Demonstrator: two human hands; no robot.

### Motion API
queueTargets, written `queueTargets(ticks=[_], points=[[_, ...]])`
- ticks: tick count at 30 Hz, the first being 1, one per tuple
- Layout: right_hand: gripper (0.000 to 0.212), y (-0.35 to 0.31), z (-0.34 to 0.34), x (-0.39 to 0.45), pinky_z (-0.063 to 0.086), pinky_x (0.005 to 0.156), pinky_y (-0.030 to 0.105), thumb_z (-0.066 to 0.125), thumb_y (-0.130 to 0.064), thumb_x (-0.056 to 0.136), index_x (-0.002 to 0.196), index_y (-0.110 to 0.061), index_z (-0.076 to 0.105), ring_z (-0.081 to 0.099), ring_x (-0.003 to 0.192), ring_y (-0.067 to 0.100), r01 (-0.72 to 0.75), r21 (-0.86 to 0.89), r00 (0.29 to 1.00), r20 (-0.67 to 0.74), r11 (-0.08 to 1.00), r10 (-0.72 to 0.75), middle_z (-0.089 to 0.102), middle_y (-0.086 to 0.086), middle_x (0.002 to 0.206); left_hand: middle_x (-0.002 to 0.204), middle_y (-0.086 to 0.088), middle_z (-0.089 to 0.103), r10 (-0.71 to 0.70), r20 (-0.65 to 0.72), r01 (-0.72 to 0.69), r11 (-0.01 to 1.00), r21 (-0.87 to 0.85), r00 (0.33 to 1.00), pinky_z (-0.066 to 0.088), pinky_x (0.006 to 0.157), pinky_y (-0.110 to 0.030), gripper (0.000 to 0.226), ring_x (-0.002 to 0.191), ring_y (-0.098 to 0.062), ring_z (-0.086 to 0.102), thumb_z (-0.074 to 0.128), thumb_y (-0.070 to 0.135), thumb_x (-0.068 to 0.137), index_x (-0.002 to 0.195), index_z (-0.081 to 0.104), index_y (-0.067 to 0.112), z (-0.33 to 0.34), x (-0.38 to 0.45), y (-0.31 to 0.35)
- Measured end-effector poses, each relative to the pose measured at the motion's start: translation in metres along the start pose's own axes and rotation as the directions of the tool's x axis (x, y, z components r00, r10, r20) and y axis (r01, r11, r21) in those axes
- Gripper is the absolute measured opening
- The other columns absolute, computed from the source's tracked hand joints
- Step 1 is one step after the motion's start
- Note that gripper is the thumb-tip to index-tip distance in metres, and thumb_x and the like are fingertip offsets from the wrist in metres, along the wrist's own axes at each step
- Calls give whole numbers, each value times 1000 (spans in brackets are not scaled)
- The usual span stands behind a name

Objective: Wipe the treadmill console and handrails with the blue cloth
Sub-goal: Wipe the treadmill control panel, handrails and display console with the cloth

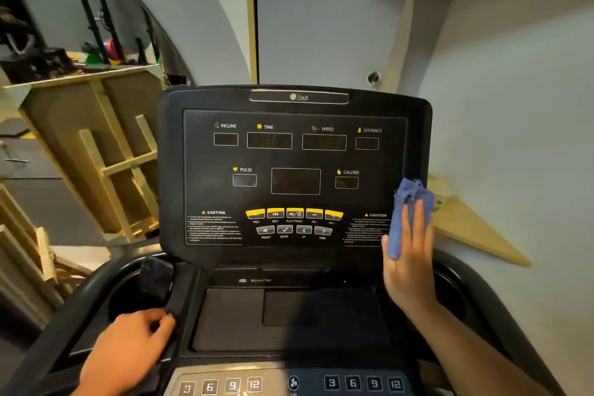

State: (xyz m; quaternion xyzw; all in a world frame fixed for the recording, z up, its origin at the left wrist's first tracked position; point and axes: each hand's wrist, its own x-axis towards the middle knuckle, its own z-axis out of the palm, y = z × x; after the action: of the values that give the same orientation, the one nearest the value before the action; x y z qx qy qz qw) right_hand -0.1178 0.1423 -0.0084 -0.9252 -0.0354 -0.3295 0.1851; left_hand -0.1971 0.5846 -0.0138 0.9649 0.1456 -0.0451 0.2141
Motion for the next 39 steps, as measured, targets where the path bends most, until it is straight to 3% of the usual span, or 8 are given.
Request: queueTargets(ticks=[7, 12, 17, 20, 25, 30, 33, 39], points=[[63, -21, -24, 107, 33, 114, 56, 38, -35, 103, 158, -15, 15, 23, 147, 43, -104, 43, 990, -91, 994, 107, 10, 17, 166, 84, 5, 71, -58, 19, 58, 998, -8, 998, 49, 76, -31, 19, 80, -16, 61, 61, 51, 90, 73, 71, 50, -1, 5, 5], [65, -25, -40, 184, 29, 116, 57, 36, -45, 103, 159, -18, 17, 24, 144, 47, -4, -213, 996, -91, 977, -16, 13, 12, 167, 86, 4, 70, -55, 28, 55, 998, 0, 998, 48, 77, -30, 21, 82, -16, 61, 62, 49, 91, 74, 74, 45, -2, 5, 6], [75, -20, -22, 124, 4, 122, 59, 39, -45, 97, 160, -20, 7, -4, 150, 48, 241, -338, 969, 40, 910, -242, 9, 12, 168, 82, 5, 70, -50, 33, 50, 999, 4, 998, 48, 76, -31, 22, 78, -14, 60, 61, 46, 93, 76, 74, 41, -2, 4, 6], [77, -10, -4, 60, 8, 121, 61, 34, -51, 94, 159, -19, 7, -1, 151, 47, 353, -376, 935, 145, 857, -322, 11, 14, 167, 83, 4, 69, -58, 40, 58, 998, 9, 998, 48, 77, -31, 21, 79, -14, 59, 60, 46, 94, 78, 74, 41, -4, 5, 8], [77, 15, 0, 12, 12, 121, 59, 46, -42, 91, 158, -17, 17, 6, 152, 45, 440, -366, 897, 234, 820, -376, 20, 12, 165, 87, 5, 66, -67, 46, 66, 998, 16, 997, 46, 78, -30, 21, 81, -14, 56, 60, 48, 93, 78, 74, 42, -5, 4, 10], [75, -8, -27, 110, 9, 123, 54, 45, -40, 97, 160, -22, 9, -2, 152, 40, 220, -306, 975, 81, 926, -205, 9, 11, 168, 101, -2, 73, -82, 20, 82, 996, 19, 996, 51, 87, -34, 19, 98, -23, 68, 61, 49, 91, 74, 67, 52, -4, 1, 13], [69, -18, -43, 159, 10, 123, 53, 41, -41, 103, 160, -19, 9, -3, 153, 40, 132, -255, 991, 10, 958, -133, 6, 9, 168, 94, -4, 71, -85, 13, 85, 996, -1, 996, 51, 85, -34, 28, 89, -23, 65, 62, 47, 91, 65, 59, 54, -4, 1, 12], [74, -11, -23, 97, 10, 123, 57, 43, -34, 102, 159, -11, 3, -12, 153, 33, 157, -272, 987, 3, 949, -162, -1, 13, 167, 82, 1, 72, -41, 3, 41, 999, 9, 999, 51, 76, -35, 24, 87, -24, 67, 58, 47, 92, 70, 69, 49, 0, -1, 2]])
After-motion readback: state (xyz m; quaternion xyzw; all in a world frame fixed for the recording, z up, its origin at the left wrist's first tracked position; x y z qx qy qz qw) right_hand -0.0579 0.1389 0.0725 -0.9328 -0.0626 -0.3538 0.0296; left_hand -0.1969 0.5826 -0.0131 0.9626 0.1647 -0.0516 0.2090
